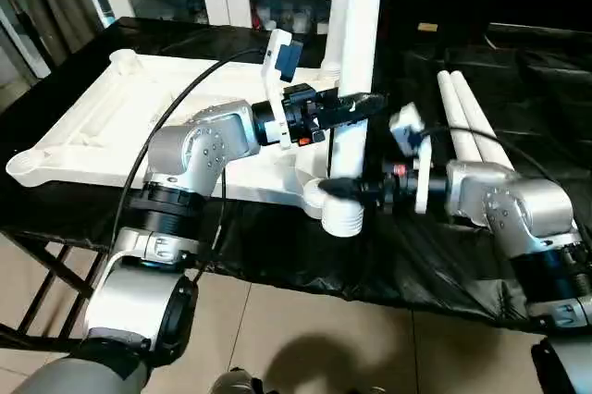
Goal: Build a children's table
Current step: Pick table leg
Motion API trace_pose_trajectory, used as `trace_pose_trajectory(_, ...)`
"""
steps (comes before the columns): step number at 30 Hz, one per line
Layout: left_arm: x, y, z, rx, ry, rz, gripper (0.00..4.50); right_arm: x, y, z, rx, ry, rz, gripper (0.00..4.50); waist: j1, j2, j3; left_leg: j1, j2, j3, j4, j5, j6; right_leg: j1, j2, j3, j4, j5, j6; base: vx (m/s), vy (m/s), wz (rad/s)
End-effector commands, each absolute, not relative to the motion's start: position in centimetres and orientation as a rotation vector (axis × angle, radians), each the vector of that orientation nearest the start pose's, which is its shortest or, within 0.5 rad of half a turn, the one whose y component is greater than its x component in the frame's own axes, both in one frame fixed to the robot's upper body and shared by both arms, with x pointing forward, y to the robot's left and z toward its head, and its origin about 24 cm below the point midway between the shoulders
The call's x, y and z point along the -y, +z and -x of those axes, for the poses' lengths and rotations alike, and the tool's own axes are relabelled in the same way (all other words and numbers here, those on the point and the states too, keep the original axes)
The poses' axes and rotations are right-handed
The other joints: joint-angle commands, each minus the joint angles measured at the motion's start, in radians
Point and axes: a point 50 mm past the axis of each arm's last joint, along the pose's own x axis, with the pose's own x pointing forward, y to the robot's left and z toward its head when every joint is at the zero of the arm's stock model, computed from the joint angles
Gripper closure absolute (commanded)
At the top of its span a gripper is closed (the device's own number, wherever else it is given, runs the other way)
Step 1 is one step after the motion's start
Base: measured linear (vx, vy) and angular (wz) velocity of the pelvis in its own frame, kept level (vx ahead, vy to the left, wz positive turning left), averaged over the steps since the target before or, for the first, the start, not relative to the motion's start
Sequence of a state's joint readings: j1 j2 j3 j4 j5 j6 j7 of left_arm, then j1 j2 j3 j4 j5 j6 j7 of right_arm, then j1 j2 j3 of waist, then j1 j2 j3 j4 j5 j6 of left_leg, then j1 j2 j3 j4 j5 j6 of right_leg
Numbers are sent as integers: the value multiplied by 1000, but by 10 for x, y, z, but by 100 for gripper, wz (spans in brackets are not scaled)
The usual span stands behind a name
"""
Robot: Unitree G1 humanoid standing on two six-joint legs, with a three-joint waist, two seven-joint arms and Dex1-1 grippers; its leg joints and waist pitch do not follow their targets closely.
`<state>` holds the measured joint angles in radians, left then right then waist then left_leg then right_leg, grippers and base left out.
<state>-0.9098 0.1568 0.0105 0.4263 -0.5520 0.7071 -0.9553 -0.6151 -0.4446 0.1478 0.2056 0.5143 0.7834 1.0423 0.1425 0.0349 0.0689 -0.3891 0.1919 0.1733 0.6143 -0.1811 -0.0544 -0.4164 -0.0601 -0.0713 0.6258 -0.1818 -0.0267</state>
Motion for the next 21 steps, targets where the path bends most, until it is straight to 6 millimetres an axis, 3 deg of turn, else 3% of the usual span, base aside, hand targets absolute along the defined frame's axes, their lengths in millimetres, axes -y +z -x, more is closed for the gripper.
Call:
trace_pose_trajectory(1,-63,202,-349,-92,-1351,342,266,137,117,-314,-462,1197,-152,155,1,-20,-92,9,28,-8,-52,-29,62,73,-79,48,-65,-110,-192,0,0,0)
trace_pose_trajectory(18,-60,200,-347,-98,-1378,347,266,129,119,-312,-432,1254,-182,155,1,-20,-92,9,30,-9,-51,-36,63,73,-78,47,-64,-107,-203,0,0,0)
trace_pose_trajectory(19,-60,200,-347,-98,-1378,347,266,129,119,-312,-432,1254,-182,188,1,-21,-92,10,29,-8,-51,-37,61,73,-78,47,-64,-107,-202,0,0,0)
trace_pose_trajectory(21,-60,200,-347,-97,-1380,349,266,130,118,-312,-433,1252,-185,188,1,-21,-92,10,29,-8,-51,-37,61,73,-77,47,-64,-108,-201,0,0,0)
